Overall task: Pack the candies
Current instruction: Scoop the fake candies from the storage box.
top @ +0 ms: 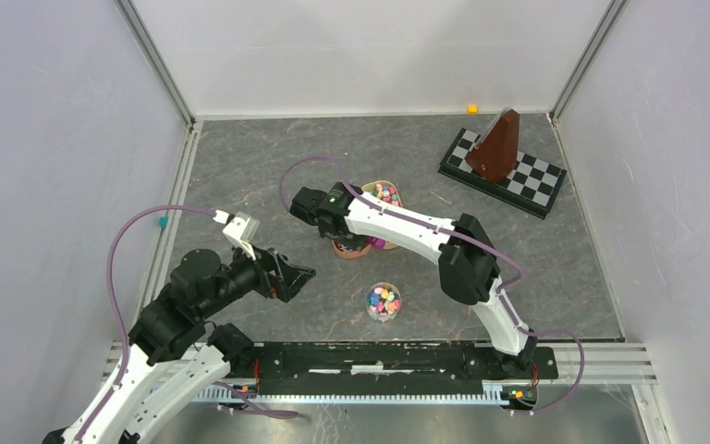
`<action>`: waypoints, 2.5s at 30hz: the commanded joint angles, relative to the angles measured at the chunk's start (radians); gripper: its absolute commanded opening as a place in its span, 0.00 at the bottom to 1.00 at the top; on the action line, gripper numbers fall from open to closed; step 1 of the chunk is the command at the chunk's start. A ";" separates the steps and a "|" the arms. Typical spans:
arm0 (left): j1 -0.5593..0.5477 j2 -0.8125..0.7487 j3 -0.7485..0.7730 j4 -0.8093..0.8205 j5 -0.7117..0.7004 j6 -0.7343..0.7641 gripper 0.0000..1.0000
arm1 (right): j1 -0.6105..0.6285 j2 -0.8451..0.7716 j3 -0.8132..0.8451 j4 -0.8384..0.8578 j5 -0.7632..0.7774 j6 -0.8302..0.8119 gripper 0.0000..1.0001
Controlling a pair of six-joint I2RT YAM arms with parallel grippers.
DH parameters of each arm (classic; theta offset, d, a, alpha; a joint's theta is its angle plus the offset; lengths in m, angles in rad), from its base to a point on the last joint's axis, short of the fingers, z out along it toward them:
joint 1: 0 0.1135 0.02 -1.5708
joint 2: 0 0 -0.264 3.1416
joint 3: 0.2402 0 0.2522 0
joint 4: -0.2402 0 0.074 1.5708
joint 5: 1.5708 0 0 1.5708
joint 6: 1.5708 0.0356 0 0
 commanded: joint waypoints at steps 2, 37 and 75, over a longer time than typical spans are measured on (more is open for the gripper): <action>0.004 -0.003 -0.002 0.017 -0.006 -0.011 1.00 | -0.008 0.049 0.049 0.032 -0.004 -0.018 0.00; 0.005 0.008 -0.002 0.015 -0.018 -0.013 1.00 | -0.093 -0.241 -0.444 0.630 -0.062 0.037 0.00; 0.005 0.141 0.011 0.027 0.001 -0.013 1.00 | -0.113 -0.940 -1.118 0.988 -0.495 -0.166 0.00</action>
